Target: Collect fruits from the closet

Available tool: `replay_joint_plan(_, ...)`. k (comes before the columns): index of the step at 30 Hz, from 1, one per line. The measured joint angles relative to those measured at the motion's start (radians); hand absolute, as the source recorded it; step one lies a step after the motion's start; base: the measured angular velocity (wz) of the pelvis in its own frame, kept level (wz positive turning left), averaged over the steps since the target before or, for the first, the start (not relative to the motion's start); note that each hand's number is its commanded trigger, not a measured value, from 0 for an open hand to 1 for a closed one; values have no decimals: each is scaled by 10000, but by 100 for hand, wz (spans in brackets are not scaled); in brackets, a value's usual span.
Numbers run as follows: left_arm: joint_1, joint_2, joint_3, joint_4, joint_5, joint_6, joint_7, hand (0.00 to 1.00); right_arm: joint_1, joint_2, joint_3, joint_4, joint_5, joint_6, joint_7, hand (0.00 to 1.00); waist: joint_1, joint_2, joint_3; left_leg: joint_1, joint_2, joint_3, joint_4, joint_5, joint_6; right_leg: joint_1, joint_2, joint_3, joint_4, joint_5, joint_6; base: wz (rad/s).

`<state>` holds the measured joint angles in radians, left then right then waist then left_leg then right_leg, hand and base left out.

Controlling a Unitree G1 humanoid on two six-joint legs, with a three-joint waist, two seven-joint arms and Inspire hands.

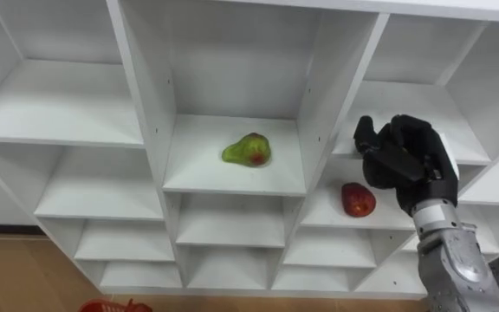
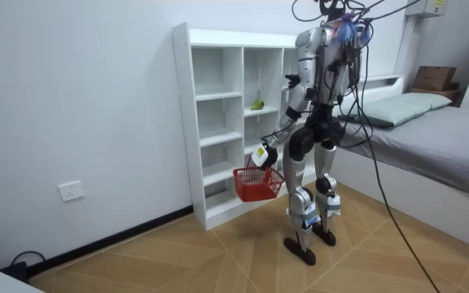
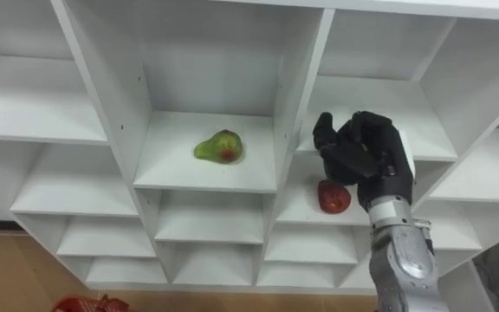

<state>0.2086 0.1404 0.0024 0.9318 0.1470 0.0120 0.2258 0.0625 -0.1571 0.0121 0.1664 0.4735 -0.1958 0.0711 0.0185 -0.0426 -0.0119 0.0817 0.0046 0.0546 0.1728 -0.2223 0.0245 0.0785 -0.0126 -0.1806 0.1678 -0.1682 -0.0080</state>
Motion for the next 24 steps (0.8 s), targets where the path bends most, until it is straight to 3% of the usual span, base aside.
replay_joint_plan(3,-226,-40,-112,1,-289,-167,-24,100,222,43,291,31,11,-33,466,100,-81,97,1,6,5,22,-9,1,-2,-21,3,6,7,0,0,0)
replay_joint_plan(6,-533,-82,-403,3,-355,-221,-72,100,729,39,1338,494,-133,790,950,100,-18,71,15,-89,3,58,-9,9,-5,-148,5,52,40,0,0,-4)
replay_joint_plan(8,-918,-141,-760,2,-349,-231,-356,100,829,27,2277,623,-512,1378,1455,100,184,136,98,-357,-4,180,47,16,10,-492,4,251,108,13,-6,-19)
replay_joint_plan(11,-1116,-153,-1202,-76,-492,-278,-645,100,828,-23,3013,613,-514,1441,1872,100,178,133,138,-456,-8,212,104,23,20,-616,-21,208,177,19,-5,-1)
replay_joint_plan(15,-1336,-154,-1450,-281,-1185,-267,-873,100,605,-96,3227,519,-494,1464,1996,100,177,-40,185,-597,-8,119,237,23,20,-680,-43,128,169,19,-6,8)
replay_joint_plan(19,-1596,-165,-1779,-846,-2201,-222,-1053,100,309,-71,3424,704,-406,1643,2022,100,169,-92,176,-880,-7,-2,354,23,20,-888,-46,135,179,34,-13,5)
replay_joint_plan(24,-1966,-495,-2042,-1026,-2341,-184,-1166,100,222,86,3793,1619,-443,1929,2018,100,173,-61,206,-974,-9,-18,372,24,20,-950,-46,51,189,35,-14,1)
